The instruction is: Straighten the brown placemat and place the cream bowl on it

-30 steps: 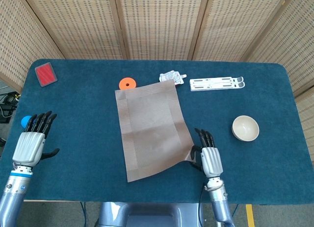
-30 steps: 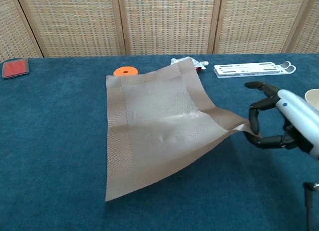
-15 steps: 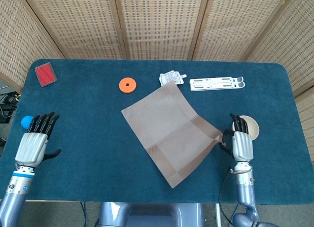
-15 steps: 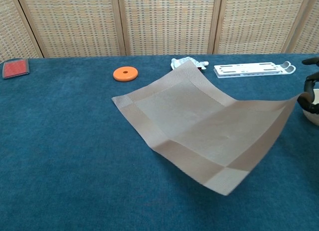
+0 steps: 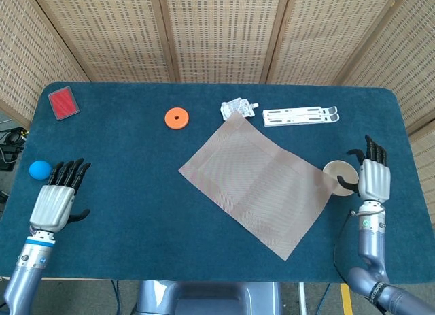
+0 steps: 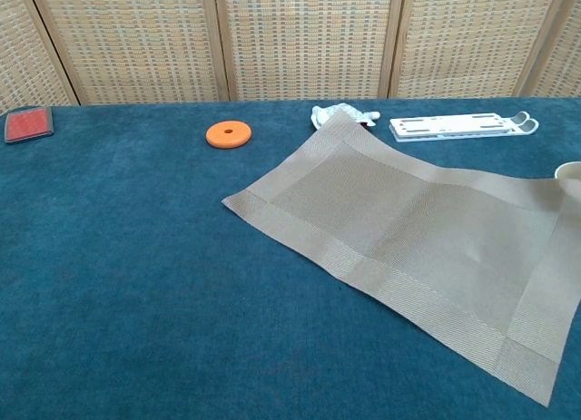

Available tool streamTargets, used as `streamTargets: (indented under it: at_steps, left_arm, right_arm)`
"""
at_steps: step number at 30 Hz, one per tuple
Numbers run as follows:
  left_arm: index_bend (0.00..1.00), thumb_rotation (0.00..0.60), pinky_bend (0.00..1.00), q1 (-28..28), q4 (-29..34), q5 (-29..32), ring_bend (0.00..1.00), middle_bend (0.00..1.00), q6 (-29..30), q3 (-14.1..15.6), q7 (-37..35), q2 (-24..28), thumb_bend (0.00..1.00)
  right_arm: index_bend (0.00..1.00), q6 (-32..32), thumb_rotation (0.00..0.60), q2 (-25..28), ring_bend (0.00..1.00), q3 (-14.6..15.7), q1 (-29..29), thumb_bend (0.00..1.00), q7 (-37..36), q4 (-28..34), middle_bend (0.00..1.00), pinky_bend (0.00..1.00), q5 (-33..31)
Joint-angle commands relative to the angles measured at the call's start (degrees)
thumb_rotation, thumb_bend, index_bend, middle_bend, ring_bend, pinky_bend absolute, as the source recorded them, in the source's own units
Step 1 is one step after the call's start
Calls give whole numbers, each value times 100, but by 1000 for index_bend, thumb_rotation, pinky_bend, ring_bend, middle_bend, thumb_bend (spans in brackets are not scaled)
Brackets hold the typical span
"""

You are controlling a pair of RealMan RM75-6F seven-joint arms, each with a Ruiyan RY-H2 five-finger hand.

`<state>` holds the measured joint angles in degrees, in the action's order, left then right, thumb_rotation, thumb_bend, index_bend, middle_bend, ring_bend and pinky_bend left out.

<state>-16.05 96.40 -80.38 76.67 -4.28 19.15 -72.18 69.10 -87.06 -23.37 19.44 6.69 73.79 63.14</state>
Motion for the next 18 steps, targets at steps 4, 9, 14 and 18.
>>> streamTargets:
  at_steps: [4, 9, 14, 18]
  left_arm:
    - [0, 600, 0, -122, -97, 28, 0, 0, -138, -30, 91, -173, 125]
    - [0, 600, 0, -370, -162, 225, 0, 0, -466, -159, 294, -293, 125]
    - [7, 600, 0, -766, -214, 445, 0, 0, -841, -402, 595, -454, 125]
    - [31, 600, 0, -1254, -501, 628, 0, 0, -1266, -634, 912, -756, 125]
  right_arm:
    - [183, 301, 600, 540, 0, 147, -475, 244, -502, 720, 0, 0, 75]
    - [183, 864, 600, 677, 0, 353, -736, 243, -847, 960, 0, 0, 586]
    - [183, 1183, 600, 721, 0, 468, -859, 243, -1119, 1033, 0, 0, 874]
    - [183, 1236, 600, 741, 0, 506, -886, 243, -1334, 970, 0, 0, 945]
